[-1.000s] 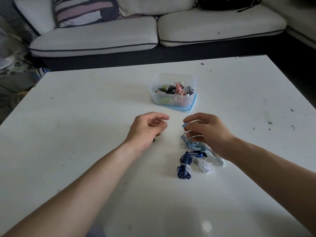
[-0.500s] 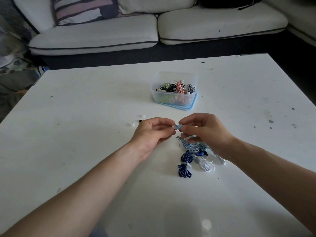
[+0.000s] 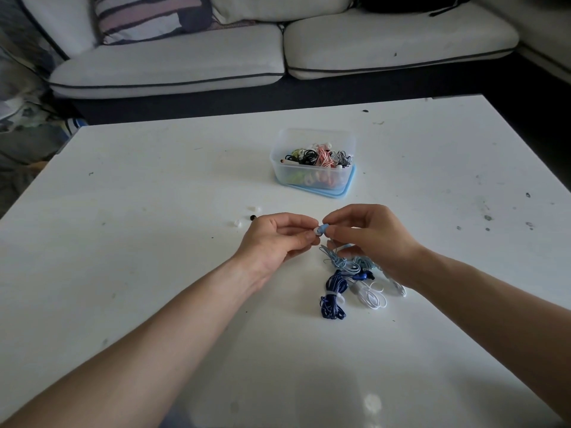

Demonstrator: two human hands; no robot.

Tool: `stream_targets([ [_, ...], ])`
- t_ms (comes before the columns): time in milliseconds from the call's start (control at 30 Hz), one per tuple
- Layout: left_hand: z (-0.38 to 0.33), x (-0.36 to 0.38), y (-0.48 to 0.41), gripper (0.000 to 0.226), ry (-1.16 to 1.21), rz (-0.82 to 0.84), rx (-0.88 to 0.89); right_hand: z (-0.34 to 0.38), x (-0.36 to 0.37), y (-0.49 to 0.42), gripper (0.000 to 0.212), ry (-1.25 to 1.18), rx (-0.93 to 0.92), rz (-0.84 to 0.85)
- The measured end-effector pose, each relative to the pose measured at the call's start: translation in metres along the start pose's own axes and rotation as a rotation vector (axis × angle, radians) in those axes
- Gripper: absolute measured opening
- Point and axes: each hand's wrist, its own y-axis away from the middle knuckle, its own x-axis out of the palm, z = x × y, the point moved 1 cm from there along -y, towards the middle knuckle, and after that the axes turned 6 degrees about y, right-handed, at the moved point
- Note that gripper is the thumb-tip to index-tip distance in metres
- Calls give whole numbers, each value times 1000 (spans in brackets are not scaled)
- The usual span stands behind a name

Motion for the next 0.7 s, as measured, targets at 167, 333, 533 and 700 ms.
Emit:
stream_targets([
  [167,0,-1,0,20,-75,5,21,-1,0,-1,12,13,12,11],
  [333,-4,-2,1,17,-137,25,55,1,-2,-2,12,40,5,32],
  [533,-5,-2,0,14,-190,42,92,2,-6,-1,12,42,25,137],
  [700,-3,-2,0,15,-169,42,90,2,-6,0,10,21,26,160],
])
